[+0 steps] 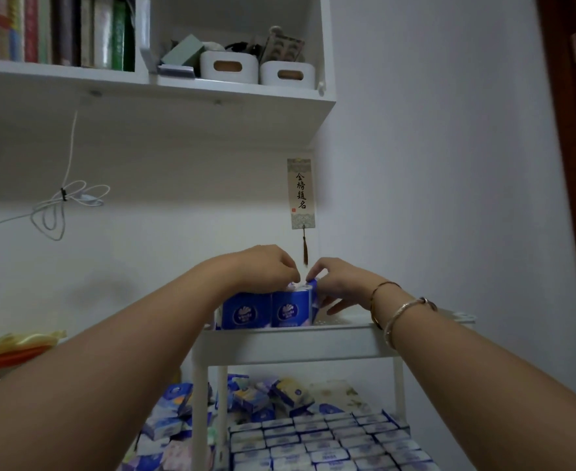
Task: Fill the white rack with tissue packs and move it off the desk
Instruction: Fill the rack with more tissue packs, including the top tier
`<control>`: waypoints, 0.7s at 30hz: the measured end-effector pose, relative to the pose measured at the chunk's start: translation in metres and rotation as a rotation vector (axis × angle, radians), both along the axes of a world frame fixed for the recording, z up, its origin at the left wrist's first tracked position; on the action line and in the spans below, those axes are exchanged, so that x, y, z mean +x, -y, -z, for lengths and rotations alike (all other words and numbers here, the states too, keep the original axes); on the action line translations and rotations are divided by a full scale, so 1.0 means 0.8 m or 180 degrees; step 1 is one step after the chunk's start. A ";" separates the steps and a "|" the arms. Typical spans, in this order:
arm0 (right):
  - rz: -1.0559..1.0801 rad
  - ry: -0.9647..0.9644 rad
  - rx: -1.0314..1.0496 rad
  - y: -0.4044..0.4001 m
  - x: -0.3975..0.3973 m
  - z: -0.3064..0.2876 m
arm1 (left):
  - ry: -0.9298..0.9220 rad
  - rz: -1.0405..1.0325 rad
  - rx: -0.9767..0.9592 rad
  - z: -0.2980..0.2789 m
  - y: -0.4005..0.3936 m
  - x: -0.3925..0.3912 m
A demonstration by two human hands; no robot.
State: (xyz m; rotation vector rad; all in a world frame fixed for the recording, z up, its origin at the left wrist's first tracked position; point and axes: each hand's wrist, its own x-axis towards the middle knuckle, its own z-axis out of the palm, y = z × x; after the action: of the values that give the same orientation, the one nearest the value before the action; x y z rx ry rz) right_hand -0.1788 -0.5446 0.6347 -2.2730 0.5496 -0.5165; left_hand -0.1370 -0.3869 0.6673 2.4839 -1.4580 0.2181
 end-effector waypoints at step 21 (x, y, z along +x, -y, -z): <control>-0.0480 -0.0387 -0.1073 0.029 0.012 -0.048 | 0.0010 -0.0101 0.0427 -0.017 0.060 0.079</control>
State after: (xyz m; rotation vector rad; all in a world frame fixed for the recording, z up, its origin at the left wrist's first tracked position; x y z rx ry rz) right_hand -0.1691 -0.5677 0.6732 -2.6562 0.3660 -0.4224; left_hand -0.0741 -0.4350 0.6805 2.6148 -1.4809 0.1342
